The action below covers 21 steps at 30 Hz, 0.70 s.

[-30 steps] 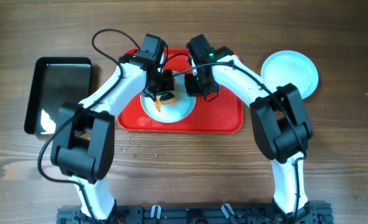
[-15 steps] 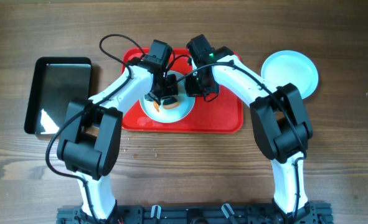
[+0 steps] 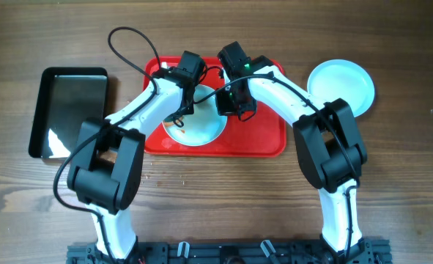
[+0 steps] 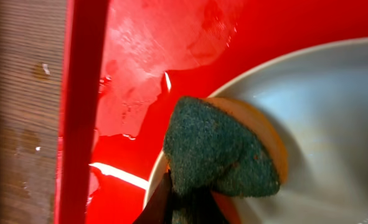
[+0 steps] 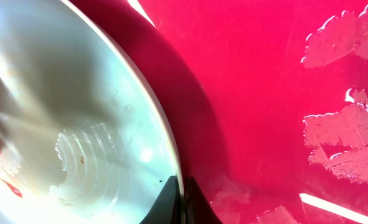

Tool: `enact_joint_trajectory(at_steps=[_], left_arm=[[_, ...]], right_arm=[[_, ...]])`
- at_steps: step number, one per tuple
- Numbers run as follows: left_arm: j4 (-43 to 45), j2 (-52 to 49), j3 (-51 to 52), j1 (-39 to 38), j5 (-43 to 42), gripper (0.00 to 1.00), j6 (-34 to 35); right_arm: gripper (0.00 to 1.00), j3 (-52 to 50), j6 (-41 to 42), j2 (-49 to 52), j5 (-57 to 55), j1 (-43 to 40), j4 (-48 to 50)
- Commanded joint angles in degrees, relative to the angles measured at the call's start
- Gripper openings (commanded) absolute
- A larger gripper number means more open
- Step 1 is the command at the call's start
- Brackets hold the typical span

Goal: Clean dirty plates on tray and stack at the side

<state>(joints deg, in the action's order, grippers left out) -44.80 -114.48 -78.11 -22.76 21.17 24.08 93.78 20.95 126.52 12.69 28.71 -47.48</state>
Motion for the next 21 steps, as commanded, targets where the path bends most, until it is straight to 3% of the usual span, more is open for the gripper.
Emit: enact_joint_trajectory(at_steps=[1, 2, 5, 8, 12, 17, 21], left_arm=[[0.7, 7.1, -0.3, 0.4, -3.7, 0.04, 2.1], [2.0, 9.1, -0.3, 0.4, -13.0, 0.04, 2.1], [5.5, 8.8, 0.1, 0.3, -27.5, 0.04, 2.1], [5.1, 5.6, 0.4, 0.3, -28.0, 0.04, 2.2], [5.2, 0.1, 0.5, 0.3, -34.6, 0.04, 2.2], [-0.2, -2.6, 0.5, 0.4, -34.4, 0.04, -0.1], [-4.3, -2.6, 0.5, 0.8, -22.1, 0.04, -1.4]], right_arm=[[0.04, -1.2, 0.2, 1.0, -1.0, -0.1, -0.6], [0.04, -1.2, 0.3, 1.0, -1.0, -0.1, -0.6], [0.04, -1.2, 0.3, 1.0, -1.0, -0.1, -0.6], [0.04, -1.2, 0.2, 1.0, -1.0, -0.1, -0.8], [0.04, -1.2, 0.3, 1.0, -1.0, -0.1, -0.8], [0.04, -1.2, 0.2, 1.0, -1.0, -0.1, -1.4], [0.04, -1.2, 0.0, 1.0, -1.0, -0.1, -1.8]])
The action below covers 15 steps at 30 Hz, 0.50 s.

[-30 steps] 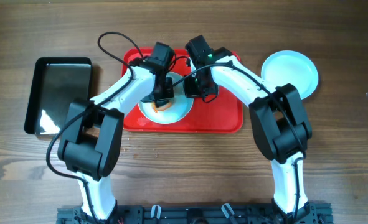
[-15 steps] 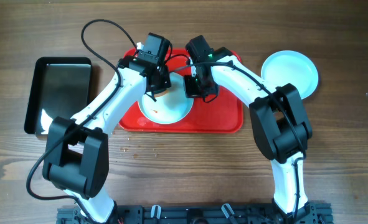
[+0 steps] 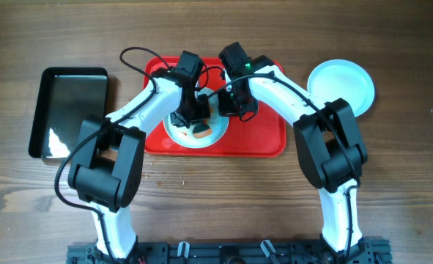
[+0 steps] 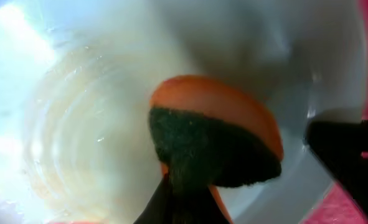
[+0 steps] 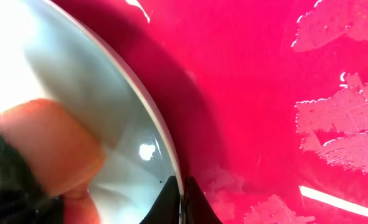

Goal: Clean dirty plates on tray and stack at the side

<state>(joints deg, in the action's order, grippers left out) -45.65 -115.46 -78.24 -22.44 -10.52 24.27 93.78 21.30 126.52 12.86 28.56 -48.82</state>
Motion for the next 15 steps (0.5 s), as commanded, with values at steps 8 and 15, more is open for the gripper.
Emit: enact_joint_trajectory(at_steps=[8, 15], left_arm=[[-6.7, -1.7, 0.6, 0.6, 34.5, 0.04, -1.5], [5.6, -1.6, 0.5, 0.6, 50.7, 0.04, -1.3]], right_arm=[[0.04, -1.2, -0.3, 1.0, -1.4, 0.1, -0.8], [0.04, -1.2, -0.3, 1.0, -1.4, 0.1, -0.9]])
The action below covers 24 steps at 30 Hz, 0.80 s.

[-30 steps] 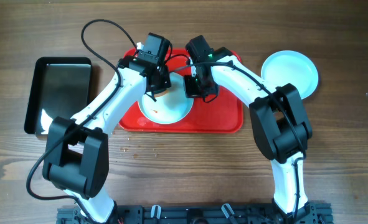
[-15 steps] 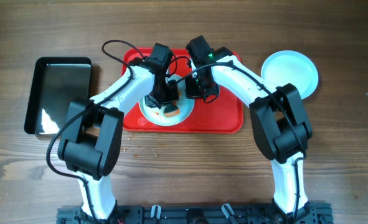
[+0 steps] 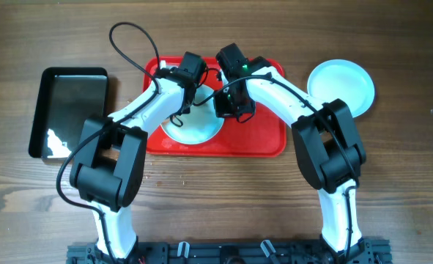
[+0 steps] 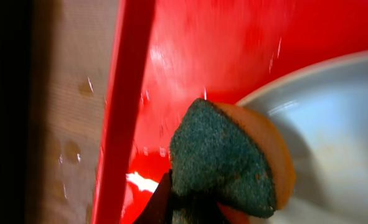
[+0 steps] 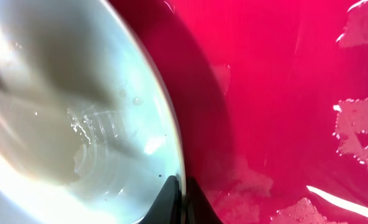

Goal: Clean dirty plates on tray and stack at the side

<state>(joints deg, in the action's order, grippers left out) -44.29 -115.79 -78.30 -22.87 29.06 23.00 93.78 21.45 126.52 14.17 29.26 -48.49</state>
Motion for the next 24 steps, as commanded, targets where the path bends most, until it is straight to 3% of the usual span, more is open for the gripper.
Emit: enact_joint_trajectory(at_steps=[1, 3, 4, 10, 12, 24], left_arm=[[5.6, -1.1, 0.0, 1.1, 11.9, 0.04, 0.0], [6.0, 0.6, -2.8, 1.0, 12.0, 0.04, 1.2], [6.0, 5.1, -3.9, 1.0, 9.1, 0.04, 6.1], [3.3, 13.2, -3.7, 2.0, -30.4, 0.04, 6.0], [0.9, 11.2, -2.9, 1.1, -37.2, 0.04, 6.0], [2.2, 1.9, 1.2, -1.1, -37.2, 0.04, 6.4]], right_arm=[[0.04, -1.2, -0.4, 1.0, -2.7, -0.6, -1.3], [0.04, -1.2, -0.3, 1.0, -2.7, -0.6, -1.3], [0.04, -1.2, -0.3, 1.0, -2.7, -0.6, -1.6], [0.04, -1.2, -0.3, 1.0, -2.7, -0.6, -1.7], [0.04, -1.2, -0.3, 1.0, -2.7, -0.6, -1.7], [0.04, -1.2, 0.2, 1.0, -2.1, -0.6, -2.1]])
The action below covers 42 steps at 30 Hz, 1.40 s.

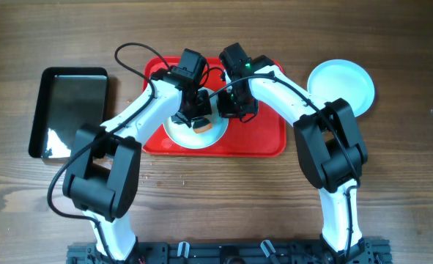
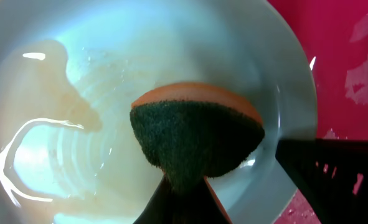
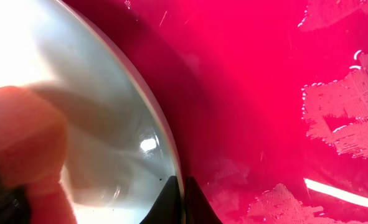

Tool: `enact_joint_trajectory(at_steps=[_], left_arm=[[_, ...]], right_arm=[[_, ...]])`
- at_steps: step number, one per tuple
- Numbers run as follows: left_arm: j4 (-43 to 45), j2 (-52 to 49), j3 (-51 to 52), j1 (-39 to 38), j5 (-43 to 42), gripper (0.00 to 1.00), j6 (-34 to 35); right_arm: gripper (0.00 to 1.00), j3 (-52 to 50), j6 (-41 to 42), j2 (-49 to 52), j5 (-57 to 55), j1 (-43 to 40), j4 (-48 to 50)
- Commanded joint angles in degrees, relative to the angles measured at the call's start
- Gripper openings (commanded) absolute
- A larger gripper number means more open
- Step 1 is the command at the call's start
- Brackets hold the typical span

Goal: Clean dirty plates on tray and stack at the side

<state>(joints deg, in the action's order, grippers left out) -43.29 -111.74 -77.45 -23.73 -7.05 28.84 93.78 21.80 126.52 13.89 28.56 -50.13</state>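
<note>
A white plate (image 1: 181,136) lies on the red tray (image 1: 260,139). My left gripper (image 1: 195,119) is shut on an orange sponge with a dark green scouring face (image 2: 199,134), held over the plate's inside (image 2: 59,99), near its right rim. My right gripper (image 3: 182,186) is shut on the plate's right rim (image 3: 165,143), seen from above as right gripper (image 1: 227,110). The orange sponge (image 3: 22,143) shows blurred at the left of the right wrist view. A clean white plate (image 1: 341,84) lies on the table right of the tray.
A black tray (image 1: 68,110) lies on the wooden table at the left. The red tray's floor (image 3: 283,93) is wet with smeared patches. A black cable (image 1: 132,51) loops above the left arm.
My left gripper, with the sponge, has moved from the tray's upper left, by the plate's rim, back over the plate's inside. The right gripper still pinches the rim.
The sponge was at the plate's upper left rim over the tray, then inside the plate, then back at the rim near the tray's left wall, and now is inside the plate again. All along my right gripper has held the plate's right rim.
</note>
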Motion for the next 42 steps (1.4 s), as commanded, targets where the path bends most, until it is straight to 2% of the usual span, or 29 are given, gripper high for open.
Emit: enact_joint_trajectory(at_steps=[1, 3, 7, 9, 13, 17, 21, 27, 29, 34, 39, 42], left_arm=[[1.6, -2.8, 0.4, -0.3, -1.0, 0.04, 0.5], [1.7, -3.8, 0.4, -0.3, -0.4, 0.04, 0.0], [1.0, -5.3, 0.4, -0.2, 10.7, 0.04, -0.1], [0.3, -5.4, 0.4, 0.4, 13.5, 0.04, -3.4], [-2.5, -5.4, 0.4, 2.4, 24.3, 0.04, -4.5], [-2.8, -5.4, 0.4, 6.2, 26.8, 0.04, -7.6], [-2.3, -3.3, -2.5, 8.2, 29.7, 0.04, -7.5], [-2.0, 11.0, -9.5, 8.3, 29.6, 0.04, -4.3], [-4.2, 14.1, -9.5, 8.4, 26.4, 0.04, -4.4], [-6.3, 12.2, -7.8, 8.6, 10.8, 0.04, -4.4], [-6.3, 7.6, -7.8, 8.6, 9.6, 0.04, -4.4], [-6.2, 7.3, -7.8, 8.6, 9.6, 0.04, -4.4]], right_arm=[[0.04, -1.2, -0.2, 1.0, -1.8, 0.1, -0.5], [0.04, -1.2, -0.2, 1.0, -1.8, 0.1, -0.7], [0.04, -1.2, -0.2, 1.0, -1.8, 0.1, -0.7], [0.04, -1.2, -0.5, 1.0, -1.8, 0.1, -1.0], [0.04, -1.2, -0.8, 1.0, -2.1, -0.2, -1.7], [0.04, -1.2, -0.8, 1.0, -2.2, -0.9, -2.3], [0.04, -1.2, -0.7, 1.0, -3.3, -0.9, -2.0], [0.04, -1.2, -0.1, 1.0, -6.3, -0.9, -2.6], [0.04, 0.5, 0.7, 1.0, -9.3, -1.5, -3.9], [0.04, 9.9, -1.0, -0.8, -17.3, -3.6, -12.0], [0.04, 24.8, -5.9, -5.2, -34.6, -4.0, -23.4], [0.04, 26.8, -13.3, -7.8, -47.8, -2.8, -24.1]])
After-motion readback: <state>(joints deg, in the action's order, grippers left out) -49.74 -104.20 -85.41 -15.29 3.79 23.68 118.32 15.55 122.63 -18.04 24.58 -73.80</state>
